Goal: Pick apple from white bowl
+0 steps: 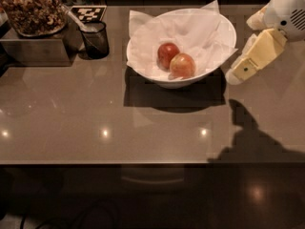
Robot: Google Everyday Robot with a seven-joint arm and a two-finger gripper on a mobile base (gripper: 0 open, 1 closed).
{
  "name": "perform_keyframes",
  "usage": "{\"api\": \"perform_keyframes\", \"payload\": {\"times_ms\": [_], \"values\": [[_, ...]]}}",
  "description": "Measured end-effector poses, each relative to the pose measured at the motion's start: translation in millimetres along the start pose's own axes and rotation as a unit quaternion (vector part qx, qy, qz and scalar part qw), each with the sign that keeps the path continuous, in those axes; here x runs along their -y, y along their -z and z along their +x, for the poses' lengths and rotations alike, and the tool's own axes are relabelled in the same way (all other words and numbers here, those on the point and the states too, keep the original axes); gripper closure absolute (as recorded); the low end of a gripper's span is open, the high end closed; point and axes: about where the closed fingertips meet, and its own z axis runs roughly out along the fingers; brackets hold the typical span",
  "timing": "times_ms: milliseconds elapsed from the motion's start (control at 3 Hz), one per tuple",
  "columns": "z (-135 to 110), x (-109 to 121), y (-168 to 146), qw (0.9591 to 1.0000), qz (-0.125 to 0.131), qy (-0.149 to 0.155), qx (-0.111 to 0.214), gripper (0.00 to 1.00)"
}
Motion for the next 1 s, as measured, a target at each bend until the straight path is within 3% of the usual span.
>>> {"api": "perform_keyframes", "payload": {"times_ms": [333,667,1000], "values": [[-4.3,1.2,-2.4,0.9999,-0.003,-0.008,0.008,0.14],[-4.4,1.2,-2.5,0.9999,-0.003,-0.008,0.008,0.2],[-20.1,-4.3,-13.5,0.9996,0.001,0.003,0.027,0.19]]}}
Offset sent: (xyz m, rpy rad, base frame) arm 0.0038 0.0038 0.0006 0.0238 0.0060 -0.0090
